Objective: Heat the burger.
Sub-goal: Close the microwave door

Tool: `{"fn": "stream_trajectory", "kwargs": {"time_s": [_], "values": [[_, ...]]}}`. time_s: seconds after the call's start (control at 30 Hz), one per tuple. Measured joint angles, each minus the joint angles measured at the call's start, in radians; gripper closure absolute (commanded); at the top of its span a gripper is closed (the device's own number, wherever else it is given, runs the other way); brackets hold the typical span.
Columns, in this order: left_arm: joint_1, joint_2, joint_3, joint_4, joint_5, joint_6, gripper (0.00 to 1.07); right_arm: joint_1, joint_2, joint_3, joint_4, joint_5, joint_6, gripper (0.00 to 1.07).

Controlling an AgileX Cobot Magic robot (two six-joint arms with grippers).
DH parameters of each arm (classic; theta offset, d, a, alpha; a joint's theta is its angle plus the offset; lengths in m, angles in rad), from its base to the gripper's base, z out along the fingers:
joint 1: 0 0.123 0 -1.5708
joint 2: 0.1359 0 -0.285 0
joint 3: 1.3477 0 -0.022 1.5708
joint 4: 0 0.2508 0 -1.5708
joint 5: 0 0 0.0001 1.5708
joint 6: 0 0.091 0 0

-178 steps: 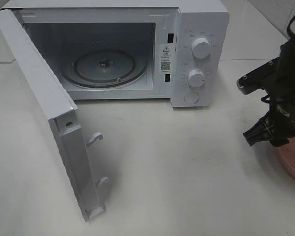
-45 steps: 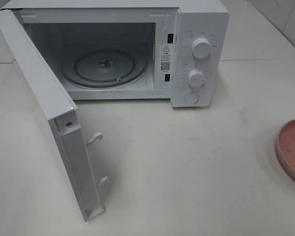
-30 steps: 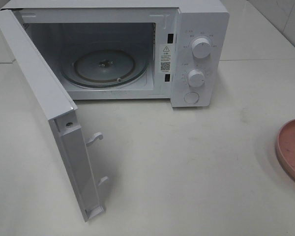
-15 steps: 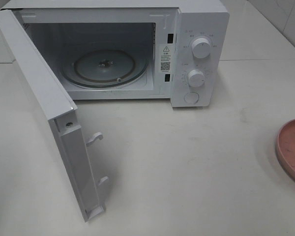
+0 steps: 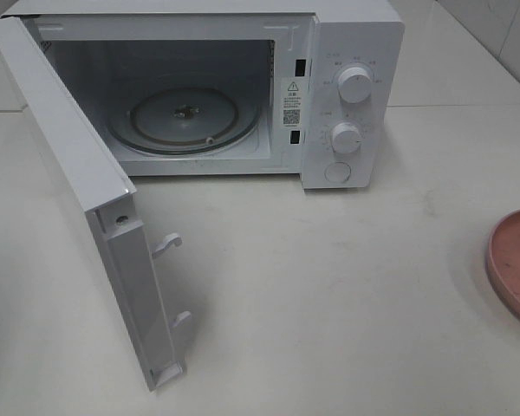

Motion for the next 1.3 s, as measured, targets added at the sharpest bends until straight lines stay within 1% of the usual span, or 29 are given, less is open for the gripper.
{"fn": "stream_trajectory", "kwargs": {"time_s": [0.07, 0.1, 0.13, 0.2, 0.27, 0.3, 0.37, 0.4, 0.47, 0.5, 0.53, 0.57, 0.6, 0.63, 0.67, 0.73, 0.77, 0.87, 0.9, 0.93, 1.0, 1.03, 1.1, 1.13, 1.17, 1.2, 1.23, 1.27, 1.3], "values": [[0.0, 0.056, 0.043, 0.0, -0.138, 0.0, 1.07, 0.0, 0.0, 0.0, 0.0, 0.0, 0.0, 0.33], [0.0, 0.056, 0.043, 0.0, -0.138, 0.0, 1.07, 0.0, 0.0, 0.0, 0.0, 0.0, 0.0, 0.33], [0.0, 0.099, 0.066, 0.0, -0.234, 0.0, 1.07, 0.0, 0.0, 0.0, 0.0, 0.0, 0.0, 0.33], [0.0, 0.118, 0.075, 0.0, -0.27, 0.0, 1.07, 0.0, 0.0, 0.0, 0.0, 0.0, 0.0, 0.33], [0.0, 0.186, 0.097, 0.004, -0.4, 0.0, 1.07, 0.0, 0.0, 0.0, 0.0, 0.0, 0.0, 0.33], [0.0, 0.186, 0.097, 0.004, -0.4, 0.0, 1.07, 0.0, 0.0, 0.0, 0.0, 0.0, 0.0, 0.33], [0.0, 0.26, 0.118, 0.025, -0.544, 0.0, 1.07, 0.0, 0.0, 0.0, 0.0, 0.0, 0.0, 0.33], [0.0, 0.26, 0.118, 0.025, -0.544, 0.0, 1.07, 0.0, 0.0, 0.0, 0.0, 0.0, 0.0, 0.33], [0.0, 0.367, 0.132, 0.088, -0.691, -0.001, 1.07, 0.0, 0.0, 0.0, 0.0, 0.0, 0.0, 0.33], [0.0, 0.367, 0.132, 0.088, -0.691, -0.001, 1.07, 0.0, 0.0, 0.0, 0.0, 0.0, 0.0, 0.33], [0.0, 0.396, 0.132, 0.115, -0.724, -0.005, 1.07, 0.0, 0.0, 0.0, 0.0, 0.0, 0.0, 0.33], [0.0, 0.445, 0.132, 0.183, -0.787, -0.016, 1.07, 0.0, 0.0, 0.0, 0.0, 0.0, 0.0, 0.33], [0.0, 0.445, 0.132, 0.183, -0.787, -0.016, 1.07, 0.0, 0.0, 0.0, 0.0, 0.0, 0.0, 0.33], [0.0, 0.472, 0.132, 0.22, -0.817, -0.027, 1.07, 0.0, 0.0, 0.0, 0.0, 0.0, 0.0, 0.33], [0.0, 0.526, 0.132, 0.291, -0.866, -0.062, 1.07, 0.0, 0.0, 0.0, 0.0, 0.0, 0.0, 0.33], [0.0, 0.548, 0.132, 0.321, -0.889, -0.079, 1.07, 0.0, 0.0, 0.0, 0.0, 0.0, 0.0, 0.33], [0.0, 0.601, 0.132, 0.393, -0.947, -0.13, 1.07, 0.0, 0.0, 0.0, 0.0, 0.0, 0.0, 0.33], [0.0, 0.622, 0.132, 0.428, -0.973, -0.15, 1.07, 0.0, 0.0, 0.0, 0.0, 0.0, 0.0, 0.33], [0.0, 0.673, 0.132, 0.493, -1.047, -0.191, 1.07, 0.0, 0.0, 0.0, 0.0, 0.0, 0.0, 0.33], [0.0, 0.723, 0.131, 0.547, -1.13, -0.211, 1.07, 0.0, 0.0, 0.0, 0.0, 0.0, 0.0, 0.33], [-0.001, 0.743, 0.131, 0.565, -1.162, -0.217, 1.07, 0.0, 0.0, 0.0, 0.0, 0.0, 0.0, 0.33], [-0.018, 0.789, 0.131, 0.596, -1.23, -0.221, 1.07, 0.0, 0.0, 0.0, 0.0, 0.0, 0.0, 0.33], [-0.03, 0.808, 0.13, 0.6, -1.247, -0.221, 1.07, 0.0, 0.0, 0.0, 0.0, 0.0, 0.0, 0.33], [-0.071, 0.843, 0.128, 0.601, -1.266, -0.222, 1.07, 0.0, 0.0, 0.0, 0.0, 0.0, 0.0, 0.33], [-0.071, 0.843, 0.128, 0.601, -1.266, -0.222, 1.07, 0.0, 0.0, 0.0, 0.0, 0.0, 0.0, 0.33], [-0.114, 0.878, 0.124, 0.598, -1.274, -0.215, 1.07, 0.0, 0.0, 0.0, 0.0, 0.0, 0.0, 0.33], [-0.114, 0.878, 0.124, 0.598, -1.274, -0.215, 1.07, 0.0, 0.0, 0.0, 0.0, 0.0, 0.0, 0.33], [-0.14, 0.895, 0.12, 0.592, -1.274, -0.208, 1.07, 0.0, 0.0, 0.0, 0.0, 0.0, 0.0, 0.33], [-0.186, 0.921, 0.113, 0.565, -1.277, -0.19, 1.07, 0.0, 0.0, 0.0, 0.0, 0.0, 0.0, 0.33]]}}
